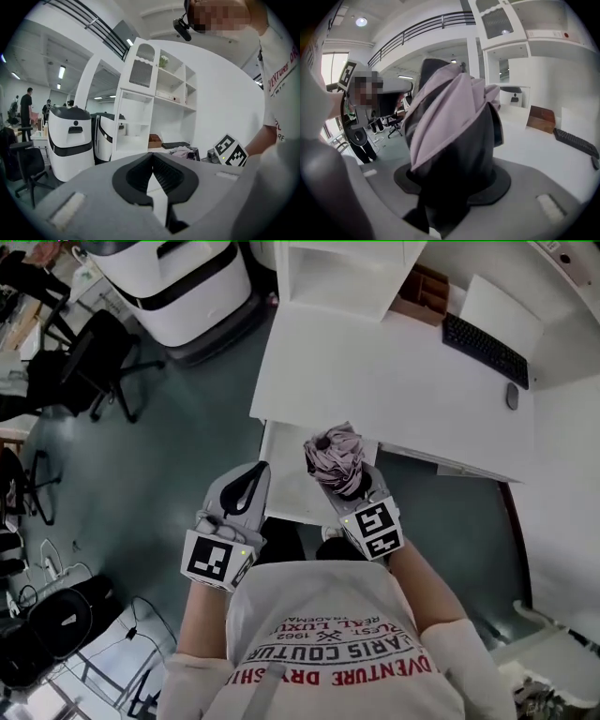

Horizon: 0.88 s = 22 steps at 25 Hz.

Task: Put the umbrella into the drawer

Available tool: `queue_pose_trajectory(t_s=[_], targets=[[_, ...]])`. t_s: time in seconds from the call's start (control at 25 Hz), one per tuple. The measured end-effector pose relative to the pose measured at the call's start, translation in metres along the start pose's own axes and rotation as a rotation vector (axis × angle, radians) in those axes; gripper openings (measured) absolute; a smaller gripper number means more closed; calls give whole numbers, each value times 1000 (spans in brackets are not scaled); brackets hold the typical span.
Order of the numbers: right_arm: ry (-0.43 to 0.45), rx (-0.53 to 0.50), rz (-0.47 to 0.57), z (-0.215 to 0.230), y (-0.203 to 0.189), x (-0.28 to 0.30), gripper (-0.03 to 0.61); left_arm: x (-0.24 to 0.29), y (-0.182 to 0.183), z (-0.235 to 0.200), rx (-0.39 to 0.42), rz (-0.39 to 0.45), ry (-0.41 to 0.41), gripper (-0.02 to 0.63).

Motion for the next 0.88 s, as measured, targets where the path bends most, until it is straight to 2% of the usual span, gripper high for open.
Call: queue_pose_trajectory(t_s=[0.28, 0.52, 0.68, 0.88], targets=[[76, -12, -140, -10, -47, 66, 209, 26, -64, -40, -62, -80, -92, 4], [112, -4, -304, -13, -113, 128, 210, 48, -122, -63, -88, -147, -156, 4], [131, 6, -401, -12, -154, 157, 210, 60, -144, -71, -96, -174, -179, 5], [130, 34, -471, -5, -192, 185, 210, 68, -166, -79, -124, -188, -190, 5]])
Point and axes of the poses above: the fingertips, and each gripper's own axes: x forward along the fingers, z to its right, y out of its top, the point moved 1 cm from there along -x, backward along the fingers, and after that the axes turned 3 degrees about -y, right-handed, at the moved point
